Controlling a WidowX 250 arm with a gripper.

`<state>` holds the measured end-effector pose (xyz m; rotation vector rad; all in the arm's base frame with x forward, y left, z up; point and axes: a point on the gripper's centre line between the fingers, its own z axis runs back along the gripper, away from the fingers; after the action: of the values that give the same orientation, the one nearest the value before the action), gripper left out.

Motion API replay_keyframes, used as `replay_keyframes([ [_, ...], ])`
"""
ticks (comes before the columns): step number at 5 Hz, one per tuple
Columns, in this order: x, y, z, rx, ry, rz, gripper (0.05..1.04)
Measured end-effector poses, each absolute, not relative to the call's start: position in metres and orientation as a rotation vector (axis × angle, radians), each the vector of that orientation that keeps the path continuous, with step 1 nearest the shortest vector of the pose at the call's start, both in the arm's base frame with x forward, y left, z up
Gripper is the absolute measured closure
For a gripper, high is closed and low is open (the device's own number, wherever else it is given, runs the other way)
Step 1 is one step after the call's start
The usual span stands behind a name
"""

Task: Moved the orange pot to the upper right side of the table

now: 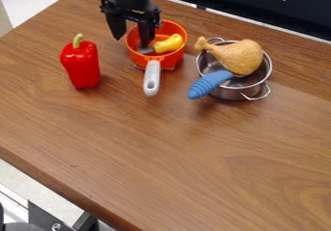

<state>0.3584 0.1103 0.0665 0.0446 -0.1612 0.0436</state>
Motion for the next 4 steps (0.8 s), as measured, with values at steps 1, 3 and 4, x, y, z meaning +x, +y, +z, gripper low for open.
replay_keyframes([
  [1, 0.359, 0.109, 0.088, 0.051, -0.205, 0.086, 0.084],
  [3, 0.332, 0.1, 0.112, 0.008, -0.208, 0.057, 0.084],
  [4, 0.296, 0.086, 0.118, -0.048, -0.189, -0.051, 0.084],
])
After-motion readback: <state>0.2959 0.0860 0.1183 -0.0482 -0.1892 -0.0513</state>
